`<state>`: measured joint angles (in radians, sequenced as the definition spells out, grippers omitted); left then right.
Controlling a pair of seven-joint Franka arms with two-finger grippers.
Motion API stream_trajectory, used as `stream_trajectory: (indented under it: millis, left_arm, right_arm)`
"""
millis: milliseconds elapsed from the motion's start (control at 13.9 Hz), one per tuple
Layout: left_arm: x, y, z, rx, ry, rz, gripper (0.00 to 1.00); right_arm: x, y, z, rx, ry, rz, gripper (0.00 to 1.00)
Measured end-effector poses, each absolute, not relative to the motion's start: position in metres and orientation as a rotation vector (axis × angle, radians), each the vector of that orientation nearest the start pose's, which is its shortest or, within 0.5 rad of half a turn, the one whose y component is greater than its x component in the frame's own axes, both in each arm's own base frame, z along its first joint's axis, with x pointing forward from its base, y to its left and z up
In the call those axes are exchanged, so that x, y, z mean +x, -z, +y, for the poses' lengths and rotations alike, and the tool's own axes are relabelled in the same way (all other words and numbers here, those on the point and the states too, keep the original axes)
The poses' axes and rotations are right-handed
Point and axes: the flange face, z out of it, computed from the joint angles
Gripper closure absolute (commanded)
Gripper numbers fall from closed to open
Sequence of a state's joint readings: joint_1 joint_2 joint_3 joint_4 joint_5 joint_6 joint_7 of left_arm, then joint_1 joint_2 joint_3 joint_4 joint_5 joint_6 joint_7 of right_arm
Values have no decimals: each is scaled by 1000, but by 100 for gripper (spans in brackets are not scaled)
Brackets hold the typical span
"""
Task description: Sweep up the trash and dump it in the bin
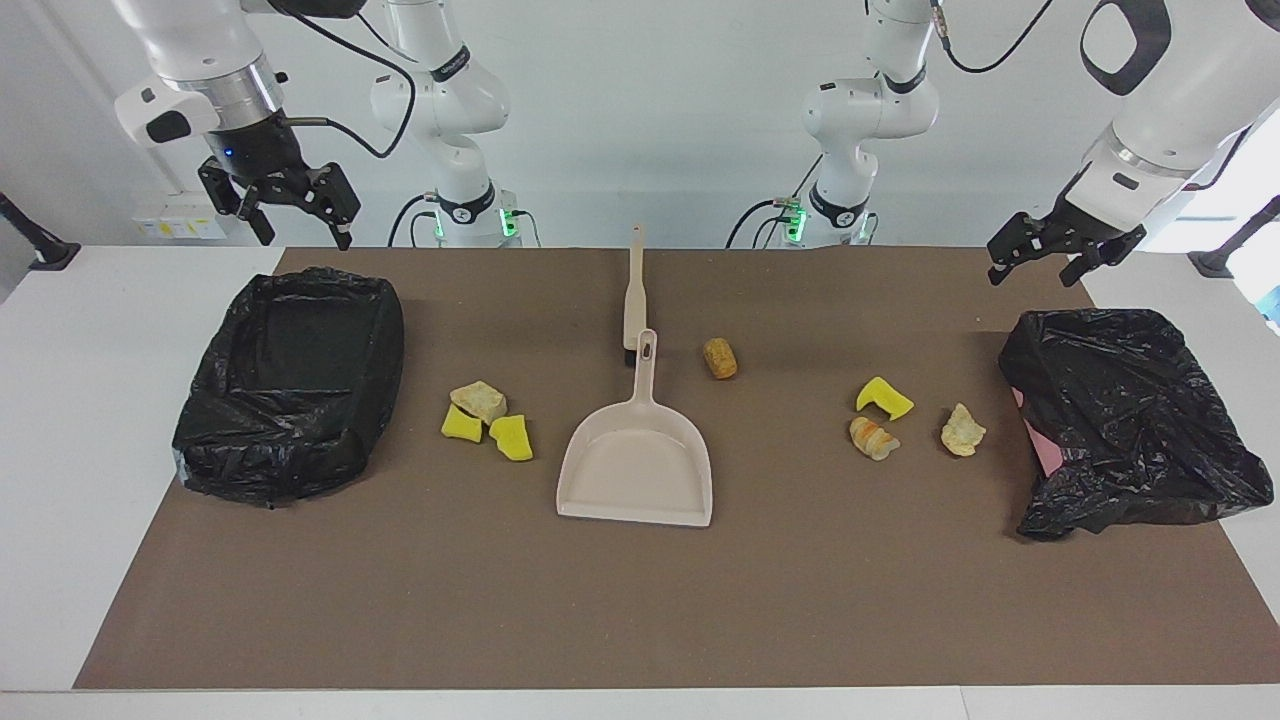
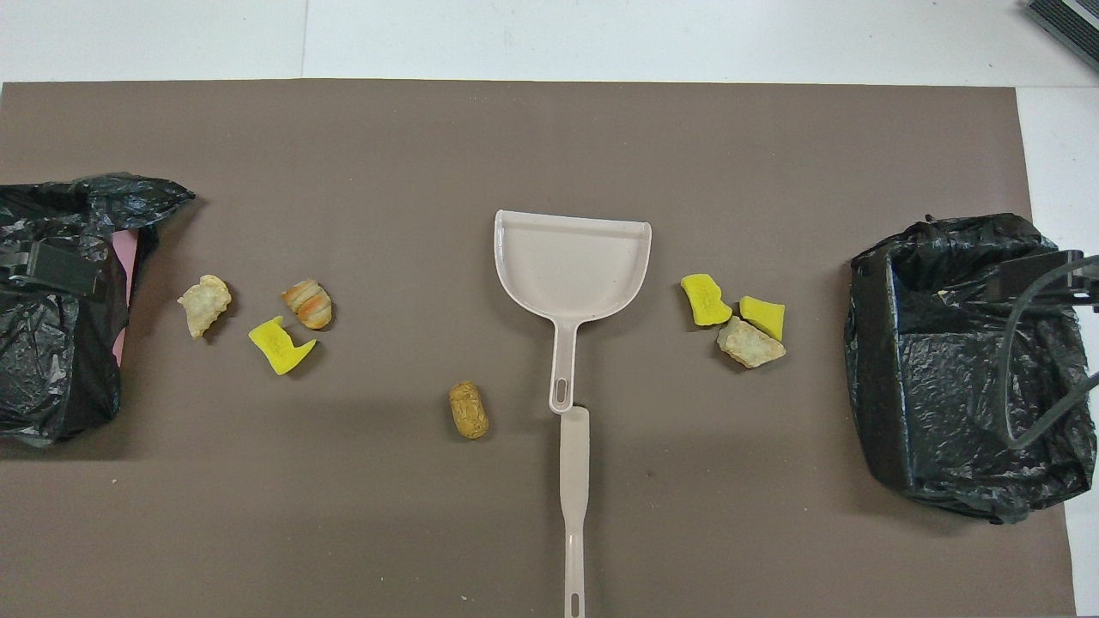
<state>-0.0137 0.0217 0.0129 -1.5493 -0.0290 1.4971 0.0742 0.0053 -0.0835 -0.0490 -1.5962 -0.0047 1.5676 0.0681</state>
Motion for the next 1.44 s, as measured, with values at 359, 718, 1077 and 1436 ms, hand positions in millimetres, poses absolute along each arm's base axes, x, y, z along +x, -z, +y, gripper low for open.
stream_trajectory:
  millis: [359, 718, 1077, 1436]
  left_arm:
    - [551, -620, -12, -3167, -113, 146, 0]
    - [550, -620, -20, -3165, -114, 173, 0]
    - [544, -619, -57, -3155, -123, 279, 0]
    - [523, -609, -112, -3130, -160, 436, 0]
  right_arm:
    - [528, -657, -25, -3135, 86, 176, 0]
    - [528, -657, -25, -3135, 86, 176, 0]
    - [528, -657, -25, -3135, 86, 176, 0]
    - [528, -657, -25, -3136, 84, 176, 0]
